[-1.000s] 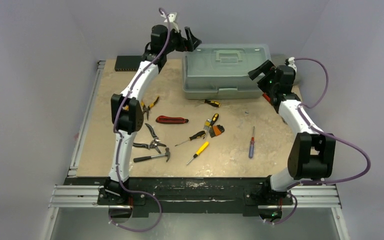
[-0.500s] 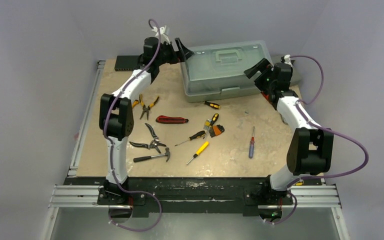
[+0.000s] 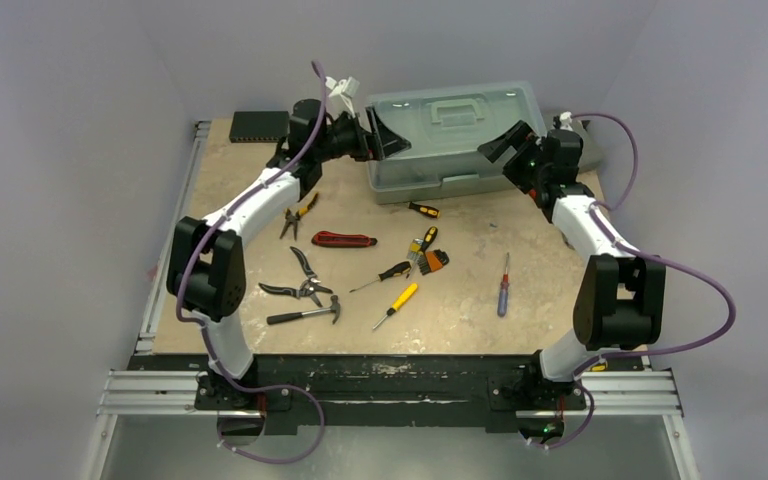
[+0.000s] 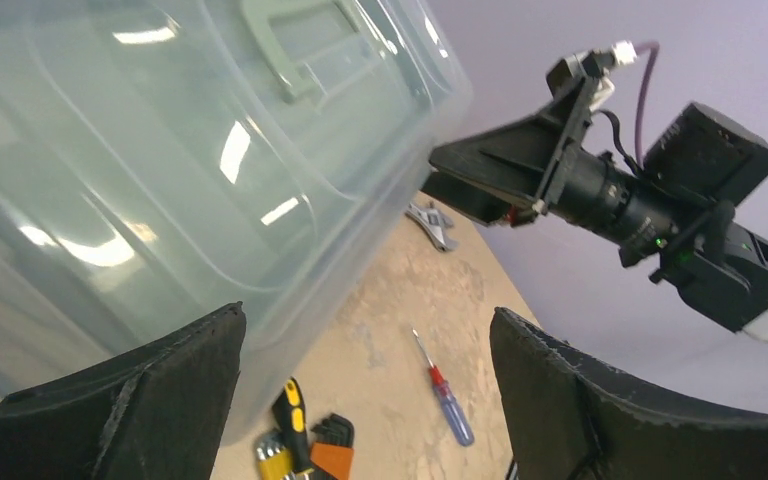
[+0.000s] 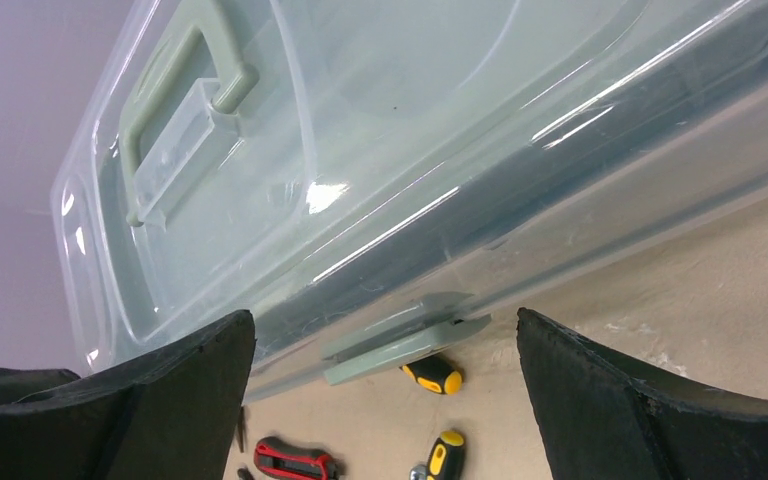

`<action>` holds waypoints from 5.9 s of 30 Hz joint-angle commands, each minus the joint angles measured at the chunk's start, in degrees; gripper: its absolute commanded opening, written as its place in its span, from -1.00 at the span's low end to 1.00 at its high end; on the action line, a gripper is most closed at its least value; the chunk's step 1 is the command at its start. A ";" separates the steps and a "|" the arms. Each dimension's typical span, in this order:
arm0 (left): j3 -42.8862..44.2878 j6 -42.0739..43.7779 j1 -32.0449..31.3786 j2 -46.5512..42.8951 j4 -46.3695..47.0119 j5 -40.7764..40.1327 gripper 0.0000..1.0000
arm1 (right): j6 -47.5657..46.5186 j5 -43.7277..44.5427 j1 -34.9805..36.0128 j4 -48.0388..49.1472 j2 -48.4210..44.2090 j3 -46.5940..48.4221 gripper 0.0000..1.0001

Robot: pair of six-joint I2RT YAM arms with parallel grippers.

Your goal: Pack the tool kit

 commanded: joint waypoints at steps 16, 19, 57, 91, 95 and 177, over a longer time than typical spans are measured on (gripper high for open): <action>14.22 23.58 -1.44 -4.17 -21.78 -19.35 0.81 | -1.74 -2.20 0.03 2.09 -1.50 -1.41 0.98; 18.20 26.09 -0.49 0.54 -18.31 -22.70 0.85 | -2.04 -3.04 0.01 2.79 -1.26 -1.21 0.98; -7.37 -0.28 2.01 3.72 15.89 8.57 0.59 | 0.03 -8.81 3.94 3.05 6.37 -0.95 0.98; -33.41 9.05 -1.88 -30.28 1.68 -9.02 0.62 | -11.06 -6.58 13.07 -7.16 0.47 0.33 0.97; -30.79 9.87 -1.88 -32.71 -3.89 -14.98 0.64 | -13.52 2.21 13.21 -13.82 -4.13 0.65 0.98; -51.15 11.05 -10.95 -34.09 -12.52 -21.64 0.55 | 2.15 31.66 38.42 -22.06 8.92 -10.16 -0.76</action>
